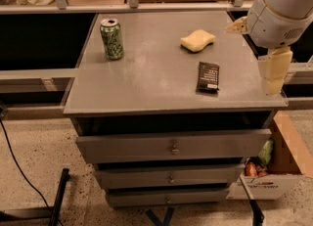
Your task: Move rxbar chocolate near green can
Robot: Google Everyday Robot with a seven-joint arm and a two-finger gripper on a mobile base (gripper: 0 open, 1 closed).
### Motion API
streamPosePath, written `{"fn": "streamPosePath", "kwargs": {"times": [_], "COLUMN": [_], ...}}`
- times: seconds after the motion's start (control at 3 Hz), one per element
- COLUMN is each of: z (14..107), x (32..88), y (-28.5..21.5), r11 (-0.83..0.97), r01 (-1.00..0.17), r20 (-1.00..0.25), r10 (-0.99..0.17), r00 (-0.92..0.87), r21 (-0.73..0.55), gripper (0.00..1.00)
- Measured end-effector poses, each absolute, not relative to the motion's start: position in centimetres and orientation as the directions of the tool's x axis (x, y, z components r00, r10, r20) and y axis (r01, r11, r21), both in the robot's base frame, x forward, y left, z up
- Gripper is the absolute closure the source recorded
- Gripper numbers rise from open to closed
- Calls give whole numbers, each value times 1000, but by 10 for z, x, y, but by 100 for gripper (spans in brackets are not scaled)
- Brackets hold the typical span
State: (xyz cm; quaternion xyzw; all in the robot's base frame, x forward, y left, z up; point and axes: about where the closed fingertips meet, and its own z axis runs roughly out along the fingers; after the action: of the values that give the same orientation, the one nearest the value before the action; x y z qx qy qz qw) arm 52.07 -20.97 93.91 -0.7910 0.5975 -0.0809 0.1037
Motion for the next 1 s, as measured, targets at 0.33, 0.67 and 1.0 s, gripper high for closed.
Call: {"fn": "streamPosePath", "kwargs": {"times": [0.33, 0.67, 1.0], "z": [939, 938, 934], "x": [521, 524, 529], "y": [-210, -206, -198], "r11": [-264, -328, -462], "r01": [-928, -903, -849], "r20": [4, 23, 102], "r10": [-962, -942, -886], "r00": [273, 335, 452], "r21": [-261, -277, -255], "gripper": [0, 0, 0]}}
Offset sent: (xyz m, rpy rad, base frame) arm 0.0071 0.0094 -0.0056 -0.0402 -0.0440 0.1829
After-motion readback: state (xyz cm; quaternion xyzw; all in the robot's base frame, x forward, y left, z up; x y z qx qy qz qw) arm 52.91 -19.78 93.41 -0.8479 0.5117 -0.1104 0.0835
